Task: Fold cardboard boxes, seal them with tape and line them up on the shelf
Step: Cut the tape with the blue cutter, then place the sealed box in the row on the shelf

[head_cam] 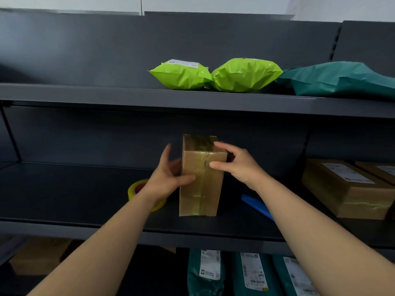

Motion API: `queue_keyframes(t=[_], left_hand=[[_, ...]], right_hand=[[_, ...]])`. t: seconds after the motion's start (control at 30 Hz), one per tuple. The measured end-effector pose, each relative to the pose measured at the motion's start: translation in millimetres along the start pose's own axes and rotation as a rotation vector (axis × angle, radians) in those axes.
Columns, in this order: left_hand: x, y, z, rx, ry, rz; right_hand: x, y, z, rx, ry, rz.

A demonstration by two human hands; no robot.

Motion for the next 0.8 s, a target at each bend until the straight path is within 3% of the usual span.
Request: queue_keyframes(t=[0.13,0.3,0.4,0.57,0.67,0.8], left_hand=[[19.1,-18.7,13.1,-0.078,-0.132,-0.051],[36.7,13.5,21.8,-0.005,-0.137,-0.093],[53.8,24.8,30.6,0.041,-0.134,-0.08],[64.1,25.2,24.2,0.025,-0.067,-0.118],[49.7,15.5,6.2,-0.057,0.0,-0.27],[47.3,0.0,-16.7,-0.151,-0.103,-0.336]], right_hand=[[-9.3,-4.0,10.9,0.049,0.038,-0.051],[-43.5,2.5,37.7,0.155,0.171,-0.134],[-60.7,14.7,52.1,0.275,0.288,-0.036],[-82.4,33.1,57.2,0.381,0.489,-0.088],[-84.6,38.2,51.7,0.391,0.474,-0.095],[-82.6,44.3,44.7,0.382,0.415,-0.128]])
Point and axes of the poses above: each hand's wrist, its own z-axis away from the middle knuckle, its own x-axis out of the palm, y = z × x, the point moved 7 cm from there along -z, towards the middle knuckle, and after that the axes turned 12 degrees about -z, right-handed, at the moved point
